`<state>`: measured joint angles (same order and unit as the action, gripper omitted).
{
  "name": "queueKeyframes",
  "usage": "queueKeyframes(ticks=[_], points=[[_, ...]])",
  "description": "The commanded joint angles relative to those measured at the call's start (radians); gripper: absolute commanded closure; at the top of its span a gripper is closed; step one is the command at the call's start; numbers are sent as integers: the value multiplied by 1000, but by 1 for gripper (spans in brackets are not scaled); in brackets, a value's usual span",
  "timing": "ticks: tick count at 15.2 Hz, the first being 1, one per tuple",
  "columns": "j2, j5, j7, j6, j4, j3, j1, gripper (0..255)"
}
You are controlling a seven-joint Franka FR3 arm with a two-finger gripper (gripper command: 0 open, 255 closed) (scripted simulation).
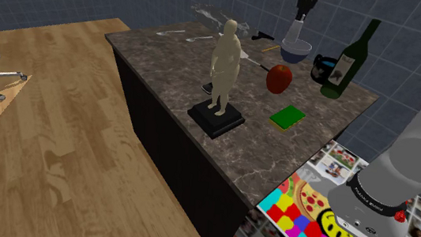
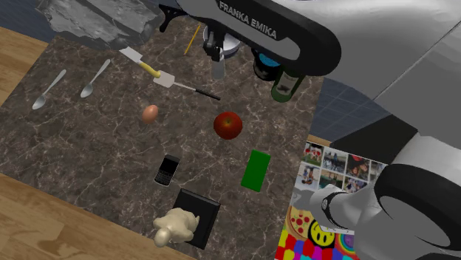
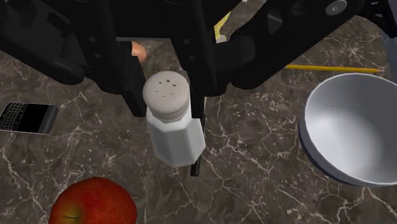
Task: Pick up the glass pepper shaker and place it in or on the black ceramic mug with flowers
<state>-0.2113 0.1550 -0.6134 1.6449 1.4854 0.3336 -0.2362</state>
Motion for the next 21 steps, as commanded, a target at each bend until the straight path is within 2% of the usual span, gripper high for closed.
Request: queueKeyframes(ticks=[1,10,17,21], points=[[5,0,-43,-6,4,17,-26,255],[-31,18,-244,-70,-72,94,-161,255],[-134,64,-413,-154,-232,147,-302,255],[-117,56,-415,-92,-154,145,-290,255]])
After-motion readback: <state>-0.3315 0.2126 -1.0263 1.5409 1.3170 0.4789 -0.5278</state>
